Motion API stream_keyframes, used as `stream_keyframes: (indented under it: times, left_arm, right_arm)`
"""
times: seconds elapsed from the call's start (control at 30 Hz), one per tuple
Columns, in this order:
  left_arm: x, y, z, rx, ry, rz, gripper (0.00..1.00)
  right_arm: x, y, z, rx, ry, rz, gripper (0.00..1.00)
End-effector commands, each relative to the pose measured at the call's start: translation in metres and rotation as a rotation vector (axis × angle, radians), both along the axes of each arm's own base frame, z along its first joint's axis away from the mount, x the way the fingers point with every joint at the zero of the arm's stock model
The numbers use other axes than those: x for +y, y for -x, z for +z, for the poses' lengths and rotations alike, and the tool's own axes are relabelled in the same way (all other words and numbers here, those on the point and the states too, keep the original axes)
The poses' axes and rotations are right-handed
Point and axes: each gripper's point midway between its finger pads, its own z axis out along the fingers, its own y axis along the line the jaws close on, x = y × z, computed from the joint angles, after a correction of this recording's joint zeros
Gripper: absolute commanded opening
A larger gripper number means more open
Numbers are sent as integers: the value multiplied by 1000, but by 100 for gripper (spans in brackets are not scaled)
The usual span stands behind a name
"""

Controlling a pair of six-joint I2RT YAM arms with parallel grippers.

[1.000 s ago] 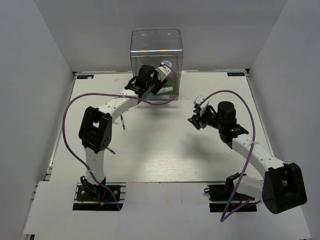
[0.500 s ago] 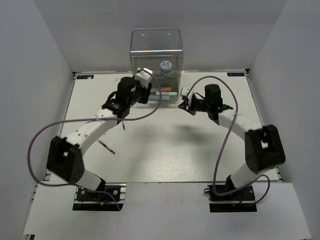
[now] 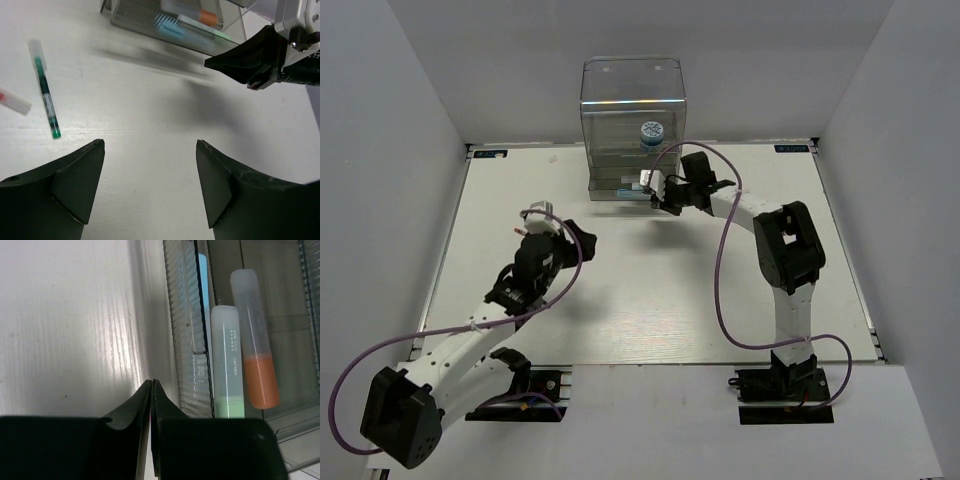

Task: Sort the stationery into containers
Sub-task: Close the drawer in the storage box.

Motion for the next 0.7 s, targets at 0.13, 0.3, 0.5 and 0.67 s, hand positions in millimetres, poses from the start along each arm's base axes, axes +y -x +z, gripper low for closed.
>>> stream_keyframes:
  times: [0.13,0.3,0.5,0.67]
  left_arm:
    - [5,5,0,9,245,116,85]
    - [-1,0,-8,39,275,119,85]
    - [-16,-1,-21,70,359,80,85]
    - [-23,-4,-24,78,372,62,85]
  right_arm:
    - [1,-54,34,-249,-10,-262,9]
    - [6,-70,42,-291,-15,-321,10]
    - [14,-81,51,-318,-32,-324,13]
    - [21,-90,46,-343,-26,-323,14]
